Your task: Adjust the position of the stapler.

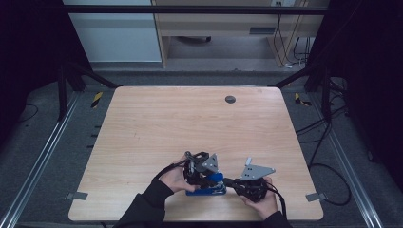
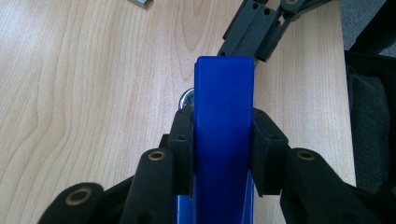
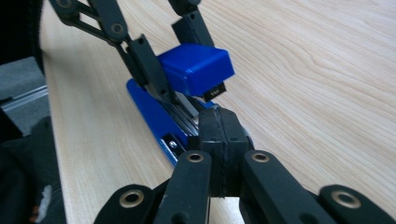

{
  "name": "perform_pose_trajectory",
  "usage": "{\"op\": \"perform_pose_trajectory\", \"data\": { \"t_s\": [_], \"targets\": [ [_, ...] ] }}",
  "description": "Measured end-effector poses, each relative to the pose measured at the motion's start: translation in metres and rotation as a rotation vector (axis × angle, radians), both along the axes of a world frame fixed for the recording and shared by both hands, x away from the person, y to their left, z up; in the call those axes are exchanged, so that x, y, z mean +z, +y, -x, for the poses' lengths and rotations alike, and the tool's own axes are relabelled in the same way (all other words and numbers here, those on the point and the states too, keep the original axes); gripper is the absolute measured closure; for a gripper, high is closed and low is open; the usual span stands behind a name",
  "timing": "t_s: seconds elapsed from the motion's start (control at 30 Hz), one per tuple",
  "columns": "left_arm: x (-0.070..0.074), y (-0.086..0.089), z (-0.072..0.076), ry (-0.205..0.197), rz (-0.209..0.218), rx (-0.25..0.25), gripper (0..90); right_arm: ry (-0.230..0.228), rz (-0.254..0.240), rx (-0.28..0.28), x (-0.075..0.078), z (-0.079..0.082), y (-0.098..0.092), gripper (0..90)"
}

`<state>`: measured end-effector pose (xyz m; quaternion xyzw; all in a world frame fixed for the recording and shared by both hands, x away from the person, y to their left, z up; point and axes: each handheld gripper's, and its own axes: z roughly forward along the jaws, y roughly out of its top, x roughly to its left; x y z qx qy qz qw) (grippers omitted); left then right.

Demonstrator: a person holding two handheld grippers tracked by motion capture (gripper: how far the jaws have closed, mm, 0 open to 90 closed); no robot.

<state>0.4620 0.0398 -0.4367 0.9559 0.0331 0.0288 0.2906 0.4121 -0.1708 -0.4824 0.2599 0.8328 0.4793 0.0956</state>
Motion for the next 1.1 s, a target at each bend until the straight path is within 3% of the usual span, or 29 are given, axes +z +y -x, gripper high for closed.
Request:
{"op": "perform_pose_trajectory", "data": {
  "t_s": [0.37, 0.57, 0.8, 0.83, 0.87, 0.93, 0.97, 1.0, 1.1],
  "targets": [
    [0.000, 0.001, 0.001, 0.001, 0.013, 0.016, 65.0, -0.007, -0.017, -0.001, 0.002, 0.001, 0.001, 90.0],
    [-0.002, 0.005, 0.002, -0.002, 0.028, 0.062, 52.0, -0.015, -0.042, -0.003, 0.004, 0.001, 0.000, 90.0],
    [0.003, 0.023, 0.013, -0.009, 0.110, 0.119, 45.5, -0.015, -0.041, 0.004, 0.004, 0.001, 0.001, 90.0],
    [0.007, 0.032, 0.018, -0.030, 0.139, 0.157, 45.5, -0.015, -0.043, 0.004, 0.004, 0.001, 0.001, 90.0],
    [0.007, 0.032, 0.018, -0.030, 0.139, 0.157, 45.3, -0.015, -0.043, 0.004, 0.004, 0.001, 0.001, 90.0],
    [0.010, 0.044, 0.023, -0.042, 0.208, 0.234, 45.3, -0.014, -0.044, 0.002, 0.004, 0.001, 0.001, 90.0],
    [0.010, 0.044, 0.023, -0.042, 0.208, 0.234, 45.6, -0.014, -0.044, 0.002, 0.004, 0.001, 0.001, 90.0],
    [0.010, 0.050, 0.026, -0.051, 0.246, 0.286, 46.5, -0.013, -0.043, 0.003, 0.004, 0.001, 0.002, 90.0],
    [0.009, 0.058, 0.030, -0.062, 0.271, 0.319, 47.5, -0.011, -0.041, 0.004, 0.004, 0.001, 0.002, 90.0]
  ]
}}
